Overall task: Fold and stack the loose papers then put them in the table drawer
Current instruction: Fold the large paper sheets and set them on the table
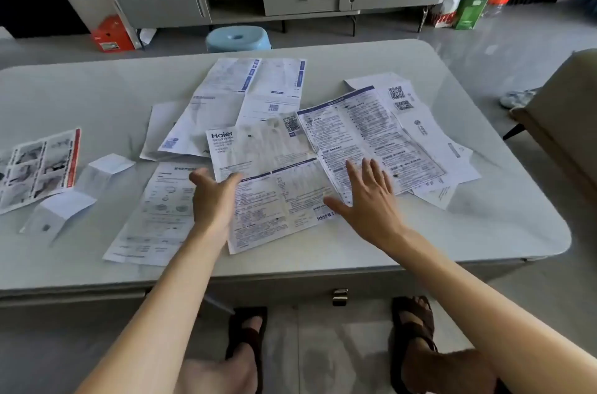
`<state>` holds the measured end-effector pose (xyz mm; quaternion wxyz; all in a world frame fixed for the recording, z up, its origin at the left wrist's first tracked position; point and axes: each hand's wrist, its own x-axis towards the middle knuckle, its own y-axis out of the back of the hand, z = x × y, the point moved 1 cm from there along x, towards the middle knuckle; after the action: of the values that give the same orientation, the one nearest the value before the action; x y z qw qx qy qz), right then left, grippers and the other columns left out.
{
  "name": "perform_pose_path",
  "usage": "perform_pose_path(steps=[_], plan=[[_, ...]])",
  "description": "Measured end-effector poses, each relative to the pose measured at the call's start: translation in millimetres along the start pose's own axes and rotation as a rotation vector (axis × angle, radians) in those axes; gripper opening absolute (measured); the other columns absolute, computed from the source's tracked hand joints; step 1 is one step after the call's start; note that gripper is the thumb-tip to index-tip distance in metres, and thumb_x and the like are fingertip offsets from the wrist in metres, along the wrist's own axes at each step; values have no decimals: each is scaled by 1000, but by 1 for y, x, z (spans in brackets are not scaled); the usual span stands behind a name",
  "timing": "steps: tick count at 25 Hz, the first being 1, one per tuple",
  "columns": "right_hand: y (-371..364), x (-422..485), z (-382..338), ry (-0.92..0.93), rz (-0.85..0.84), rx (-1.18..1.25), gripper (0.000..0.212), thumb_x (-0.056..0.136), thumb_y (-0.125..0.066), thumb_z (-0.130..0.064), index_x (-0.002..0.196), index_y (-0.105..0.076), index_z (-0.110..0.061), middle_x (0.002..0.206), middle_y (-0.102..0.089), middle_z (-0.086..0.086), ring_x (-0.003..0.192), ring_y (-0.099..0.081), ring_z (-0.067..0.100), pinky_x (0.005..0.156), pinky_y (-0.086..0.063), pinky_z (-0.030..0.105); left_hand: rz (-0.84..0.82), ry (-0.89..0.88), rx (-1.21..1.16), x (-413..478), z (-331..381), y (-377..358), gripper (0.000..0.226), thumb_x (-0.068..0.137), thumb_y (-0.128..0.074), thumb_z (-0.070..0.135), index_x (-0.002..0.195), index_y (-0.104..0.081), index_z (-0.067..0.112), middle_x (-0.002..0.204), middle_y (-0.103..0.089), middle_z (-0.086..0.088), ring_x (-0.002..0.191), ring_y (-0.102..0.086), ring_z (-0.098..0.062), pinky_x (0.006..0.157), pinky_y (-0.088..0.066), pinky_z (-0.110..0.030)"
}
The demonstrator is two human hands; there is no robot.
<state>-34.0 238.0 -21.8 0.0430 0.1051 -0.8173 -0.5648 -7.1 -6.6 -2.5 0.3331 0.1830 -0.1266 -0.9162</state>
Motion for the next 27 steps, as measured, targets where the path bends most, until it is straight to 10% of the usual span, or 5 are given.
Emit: perform_pose_path(steps=[14, 19, 23, 27], plan=[[-7, -3, -16, -74, 21, -2, 81, 92, -54, -49, 154, -15, -14, 160, -26, 4, 149, -20, 21, 119, -16, 33, -25, 58, 12, 21, -4, -13, 72, 64, -71, 46, 126, -41, 22, 126, -56, -10, 119, -51, -30, 95, -48, -50], [-4, -3, -20, -119, 187, 51, 29, 94, -45, -23, 122, -52, -20, 110, -66, -1, 99, -62, 27, 79, -45, 34, 16, 53, -130, 25, -6, -11, 49, 83, -72, 21, 120, -41, 15, 105, -55, -5, 91, -58, -19, 75, -47, -31], [4, 0, -22, -104, 235, 360, 20, 95, -42, -14, 89, -60, -19, 69, -63, 2, 62, -56, 29, 50, -35, 32, 10, 117, -172, 22, -3, -8, 52, 84, -72, 20, 126, -43, 12, 119, -53, -9, 101, -55, -24, 81, -46, -37], [41, -1, -33, 10, 405, 864, 22, 98, -48, -13, 96, -69, -17, 64, -57, -5, 59, -45, 17, 54, -34, 32, -65, 78, -253, 14, 8, -9, 55, 84, -71, 28, 131, -47, 16, 126, -57, -8, 115, -55, -24, 94, -42, -34]])
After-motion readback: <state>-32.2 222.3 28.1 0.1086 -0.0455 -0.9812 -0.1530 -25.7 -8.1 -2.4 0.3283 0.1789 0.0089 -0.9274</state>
